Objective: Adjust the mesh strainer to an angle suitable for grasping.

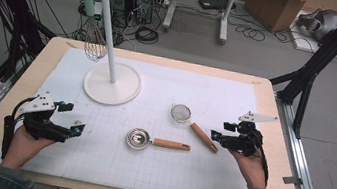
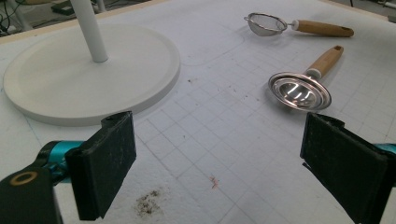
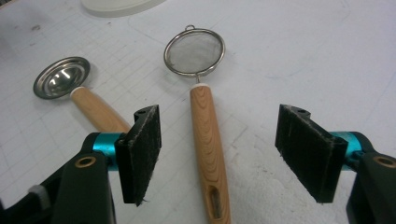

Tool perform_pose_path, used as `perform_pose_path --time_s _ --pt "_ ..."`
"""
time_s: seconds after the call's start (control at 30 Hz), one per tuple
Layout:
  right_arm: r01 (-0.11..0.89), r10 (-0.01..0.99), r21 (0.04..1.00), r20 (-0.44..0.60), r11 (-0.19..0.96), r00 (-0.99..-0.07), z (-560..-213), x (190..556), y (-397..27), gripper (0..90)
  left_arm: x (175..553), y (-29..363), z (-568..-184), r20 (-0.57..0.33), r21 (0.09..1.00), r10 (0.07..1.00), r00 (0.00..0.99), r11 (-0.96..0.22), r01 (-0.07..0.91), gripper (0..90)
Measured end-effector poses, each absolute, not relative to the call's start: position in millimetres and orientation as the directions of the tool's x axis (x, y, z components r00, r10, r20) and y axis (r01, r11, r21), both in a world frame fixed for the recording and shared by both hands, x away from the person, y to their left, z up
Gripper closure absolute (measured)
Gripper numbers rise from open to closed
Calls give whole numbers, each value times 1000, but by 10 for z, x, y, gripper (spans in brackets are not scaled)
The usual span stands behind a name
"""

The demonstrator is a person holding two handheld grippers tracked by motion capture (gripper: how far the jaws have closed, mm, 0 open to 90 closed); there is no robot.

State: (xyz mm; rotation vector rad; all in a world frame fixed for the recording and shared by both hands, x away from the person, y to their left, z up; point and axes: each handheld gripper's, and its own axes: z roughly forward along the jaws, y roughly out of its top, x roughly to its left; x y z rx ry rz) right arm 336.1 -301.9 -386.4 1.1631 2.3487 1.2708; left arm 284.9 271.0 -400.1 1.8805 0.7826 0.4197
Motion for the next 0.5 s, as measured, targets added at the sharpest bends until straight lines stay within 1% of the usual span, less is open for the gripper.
perform_pose_path --time_s 0.5 --pt "543 724 749 126 379 -679 -3980 3598 -2815 308 2847 2715 -4000 -56 901 683 728 -279 331 110"
